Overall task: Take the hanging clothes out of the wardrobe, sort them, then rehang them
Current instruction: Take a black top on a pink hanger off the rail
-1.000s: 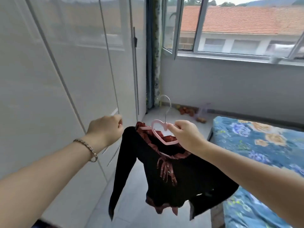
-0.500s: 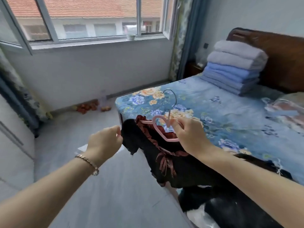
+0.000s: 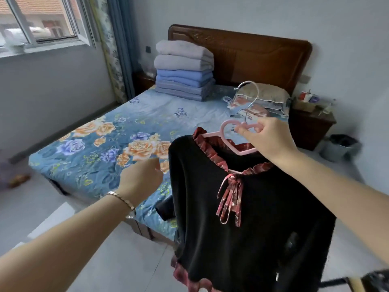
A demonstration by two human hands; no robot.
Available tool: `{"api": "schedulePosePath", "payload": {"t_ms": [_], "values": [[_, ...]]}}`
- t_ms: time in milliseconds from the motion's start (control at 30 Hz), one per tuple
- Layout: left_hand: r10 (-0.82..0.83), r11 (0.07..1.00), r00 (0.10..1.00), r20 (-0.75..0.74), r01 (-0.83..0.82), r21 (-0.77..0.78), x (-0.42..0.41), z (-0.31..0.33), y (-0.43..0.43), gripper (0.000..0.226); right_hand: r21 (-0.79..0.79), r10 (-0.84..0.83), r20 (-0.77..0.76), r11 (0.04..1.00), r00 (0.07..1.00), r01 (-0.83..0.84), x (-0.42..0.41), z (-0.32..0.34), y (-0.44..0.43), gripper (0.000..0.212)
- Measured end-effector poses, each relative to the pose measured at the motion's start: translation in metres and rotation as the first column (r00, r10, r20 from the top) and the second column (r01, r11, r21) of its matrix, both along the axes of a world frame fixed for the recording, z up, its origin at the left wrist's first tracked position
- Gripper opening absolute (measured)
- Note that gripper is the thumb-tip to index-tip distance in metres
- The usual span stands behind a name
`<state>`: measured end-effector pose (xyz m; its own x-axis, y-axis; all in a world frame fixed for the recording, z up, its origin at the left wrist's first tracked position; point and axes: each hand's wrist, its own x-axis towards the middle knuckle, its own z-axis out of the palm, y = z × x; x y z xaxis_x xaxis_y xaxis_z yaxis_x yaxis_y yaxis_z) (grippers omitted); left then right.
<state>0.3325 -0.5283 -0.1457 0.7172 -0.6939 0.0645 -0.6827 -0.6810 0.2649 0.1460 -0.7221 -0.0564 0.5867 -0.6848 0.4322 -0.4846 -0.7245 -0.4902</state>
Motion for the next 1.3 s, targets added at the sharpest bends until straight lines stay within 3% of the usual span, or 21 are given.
{"api": "schedulePosePath", "payload": {"t_ms": [200, 367, 500, 633, 733, 933, 1000, 1100, 1233, 1300], "values": [[-0.040, 0.998, 0.998, -0.039, 0.042, 0.054, 0.008, -0.022, -0.083, 0.020, 0.041, -0.154, 0.050, 0.988, 0.987, 0.152, -0.006, -0.042, -0.111, 0.053], [-0.005, 0.993, 0.999, -0.041, 0.010, 0.119, 0.023, -0.049, -0.168, 0.021, 0.162, -0.084, -0.035, 0.983, 0.996, 0.089, 0.015, -0.122, -0.218, 0.046], [0.043, 0.985, 0.995, -0.091, -0.028, 0.168, 0.042, -0.083, -0.239, 0.018, 0.216, 0.035, -0.231, 0.976, 0.972, 0.016, 0.043, -0.209, -0.299, 0.032], [0.087, 0.969, 0.983, -0.162, -0.046, 0.242, 0.060, -0.120, -0.299, 0.021, 0.254, 0.012, -0.549, 0.955, 0.836, 0.154, 0.061, -0.276, -0.353, 0.030], [0.156, 0.948, 0.964, -0.213, -0.085, 0.307, 0.069, -0.143, -0.336, 0.026, 0.323, -0.093, -0.607, 0.878, 0.789, 0.353, 0.074, -0.322, -0.388, 0.029], [0.291, 0.905, 0.904, -0.312, -0.155, 0.397, 0.081, -0.197, -0.384, 0.024, 0.513, -0.306, -0.586, 0.577, 0.751, 0.635, 0.095, -0.386, -0.447, 0.029], [0.304, 0.882, 0.887, -0.348, -0.124, 0.455, 0.084, -0.214, -0.393, 0.033, 0.580, -0.248, -0.586, 0.536, 0.771, 0.613, 0.101, -0.397, -0.462, 0.038], [0.298, 0.856, 0.878, -0.374, -0.073, 0.512, 0.089, -0.228, -0.402, 0.040, 0.616, -0.091, -0.622, 0.556, 0.778, 0.558, 0.110, -0.406, -0.470, 0.054], [0.312, 0.881, 0.860, -0.403, -0.103, 0.462, 0.091, -0.221, -0.395, 0.035, 0.649, 0.172, -0.662, 0.619, 0.730, 0.443, 0.129, -0.401, -0.447, 0.031], [0.287, 0.899, 0.870, -0.400, -0.101, 0.426, 0.094, -0.214, -0.380, 0.024, 0.740, 0.345, -0.607, 0.574, 0.716, 0.350, 0.145, -0.391, -0.424, 0.024]]}}
